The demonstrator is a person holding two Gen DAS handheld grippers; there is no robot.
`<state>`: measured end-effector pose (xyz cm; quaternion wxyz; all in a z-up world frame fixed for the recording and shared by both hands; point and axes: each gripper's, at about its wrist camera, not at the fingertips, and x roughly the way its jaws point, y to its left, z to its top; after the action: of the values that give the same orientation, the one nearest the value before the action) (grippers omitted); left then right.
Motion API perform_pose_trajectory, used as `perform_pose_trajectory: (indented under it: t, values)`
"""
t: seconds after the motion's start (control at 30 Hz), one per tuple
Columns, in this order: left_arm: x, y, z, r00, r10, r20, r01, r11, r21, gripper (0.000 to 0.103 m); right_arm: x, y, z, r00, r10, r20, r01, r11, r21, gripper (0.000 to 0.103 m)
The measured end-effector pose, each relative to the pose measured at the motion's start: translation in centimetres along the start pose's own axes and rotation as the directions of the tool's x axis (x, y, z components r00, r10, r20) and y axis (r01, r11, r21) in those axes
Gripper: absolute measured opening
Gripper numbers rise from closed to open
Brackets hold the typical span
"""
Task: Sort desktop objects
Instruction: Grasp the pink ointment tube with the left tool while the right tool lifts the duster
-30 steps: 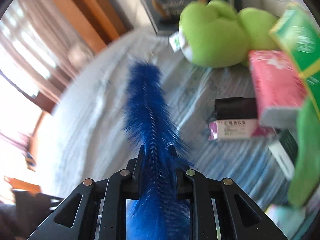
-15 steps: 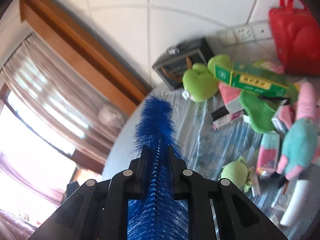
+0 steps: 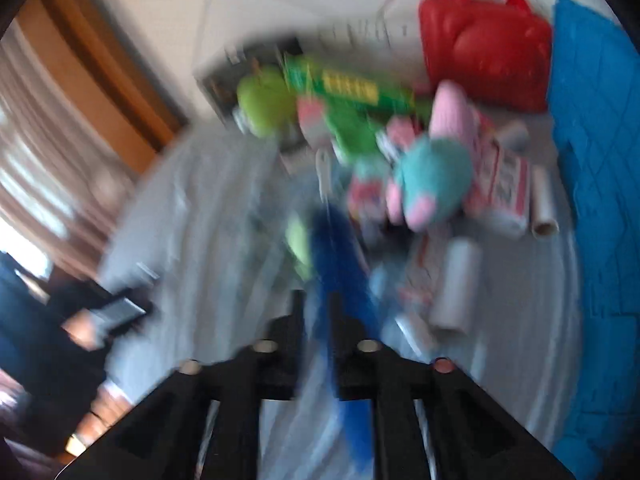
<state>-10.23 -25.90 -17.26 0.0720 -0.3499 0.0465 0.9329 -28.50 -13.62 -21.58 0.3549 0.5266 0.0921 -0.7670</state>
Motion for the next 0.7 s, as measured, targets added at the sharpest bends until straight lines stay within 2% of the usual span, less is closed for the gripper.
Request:
perform_pose_trajectory:
  t: [0.03,0.07,0.13,0.2,0.3,0.33,0.37,0.4,0.43,0.47,0.5,0.53,0.57,0.63,0.7]
  values:
    - [-0.1,-0.2,-0.2,1.0,0.004,-0.01,-0.004,1.0,-0.005,0.017,1.9,-0.2,-0.7,0.998,-0.048,-0.038,0.047,0.999,-0.017,0.06]
    - [-0.3,-0.3,-0.3,1.0,0.009,-0.013,-0.009,1.0,-0.009,0.017,3.4,-0.5,-1.2,0.996,-0.073,-0.054,0.071,0.997,-0.025,0.066]
    - [-0.6,-0.3,-0.8,1.0,0.013,-0.017,-0.013,1.0,-0.022,0.017,5.7,-1.1,-1.9,0.992,-0.106,-0.07,0.104,0.994,-0.037,0.066]
    - [-0.9,-0.3,-1.3,0.999,0.024,-0.033,-0.025,0.999,-0.039,0.017,7.6,-1.5,-1.8,0.992,-0.078,-0.1,0.076,0.997,-0.024,0.066]
    - [-1.3,0.1,-2.0,0.998,0.031,-0.051,-0.035,0.997,-0.07,0.017,12.2,-1.7,-0.8,0.976,-0.166,-0.139,0.162,0.986,-0.042,0.067]
    - [-1.4,0.2,-2.3,0.998,0.035,-0.057,-0.039,0.996,-0.079,0.017,13.0,-1.1,-0.4,0.971,-0.223,-0.086,0.215,0.972,-0.091,0.066]
    - [-1.5,0.3,-2.5,0.998,0.034,-0.061,-0.039,0.996,-0.084,0.017,13.7,-0.6,-0.2,0.964,-0.256,-0.078,0.245,0.961,-0.127,0.05]
    - [-1.5,0.2,-2.8,0.997,0.035,-0.067,-0.041,0.996,-0.086,0.017,15.2,0.0,0.0,0.953,-0.276,-0.123,0.255,0.953,-0.162,0.005]
    - [-1.5,0.2,-2.9,0.996,0.041,-0.075,-0.048,0.995,-0.083,0.017,15.9,0.3,-0.1,0.946,-0.284,-0.155,0.257,0.95,-0.175,0.007]
    - [-1.6,0.3,-3.1,0.996,0.046,-0.078,-0.052,0.995,-0.081,0.017,15.9,0.9,-0.1,0.945,-0.299,-0.133,0.271,0.943,-0.195,0.007]
    - [-1.7,0.3,-3.1,0.996,0.045,-0.077,-0.051,0.995,-0.082,0.017,15.5,1.3,-0.1,0.955,-0.267,-0.13,0.241,0.952,-0.188,0.007]
    - [-1.9,0.5,-3.1,0.996,0.043,-0.072,-0.049,0.995,-0.081,0.017,14.2,1.1,0.1,0.979,-0.16,-0.128,0.146,0.983,-0.11,0.007]
    - [-2.1,0.6,-3.0,0.997,0.047,-0.069,-0.052,0.996,-0.077,0.017,13.2,0.8,0.1,0.989,-0.09,-0.113,0.085,0.995,-0.054,0.007]
    - [-2.2,0.8,-2.3,0.997,0.054,-0.058,-0.058,0.996,-0.069,0.017,9.6,0.4,0.4,0.997,0.062,-0.039,-0.06,0.997,0.05,0.007]
    - [-2.3,0.7,-1.4,0.998,0.051,-0.044,-0.054,0.997,-0.059,0.017,6.1,0.5,0.5,0.994,0.104,0.033,-0.106,0.992,0.064,0.007]
